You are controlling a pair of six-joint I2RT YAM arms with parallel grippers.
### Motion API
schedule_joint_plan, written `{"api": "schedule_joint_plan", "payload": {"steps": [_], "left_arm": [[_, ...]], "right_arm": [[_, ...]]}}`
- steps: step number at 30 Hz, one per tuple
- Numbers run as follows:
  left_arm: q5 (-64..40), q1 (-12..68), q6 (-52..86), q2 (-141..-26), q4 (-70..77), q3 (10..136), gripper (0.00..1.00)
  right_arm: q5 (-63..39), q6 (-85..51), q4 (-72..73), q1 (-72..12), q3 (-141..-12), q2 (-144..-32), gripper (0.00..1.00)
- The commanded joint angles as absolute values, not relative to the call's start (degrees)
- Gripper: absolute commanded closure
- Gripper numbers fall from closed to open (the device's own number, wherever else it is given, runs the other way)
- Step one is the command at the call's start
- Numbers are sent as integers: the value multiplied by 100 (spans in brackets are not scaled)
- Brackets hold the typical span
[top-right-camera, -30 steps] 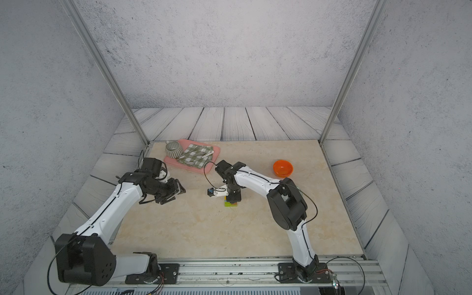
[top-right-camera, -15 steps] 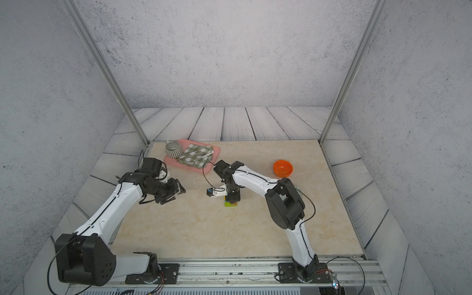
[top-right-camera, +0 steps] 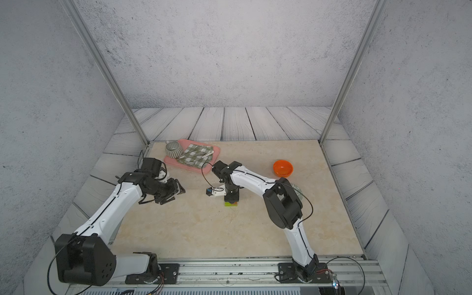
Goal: Assemble the letter s with lego
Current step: Assemble the lego brick with the lego brick.
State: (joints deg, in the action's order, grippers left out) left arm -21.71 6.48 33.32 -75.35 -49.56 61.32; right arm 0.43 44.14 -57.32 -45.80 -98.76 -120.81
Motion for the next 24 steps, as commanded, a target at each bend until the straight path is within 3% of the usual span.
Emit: {"api": "schedule_joint_plan", "payload": {"steps": [1,24], "left_arm": [[-2179,585,3216,-7453,-5077,6292,36],[-2151,577,3217,-7348,-5123,6257,36]], "right_arm": [[-47,4381,-5774,-4580,-9483,-12481,83],[-4,4457,-5962,-4465,-9871,-12225,83]]}}
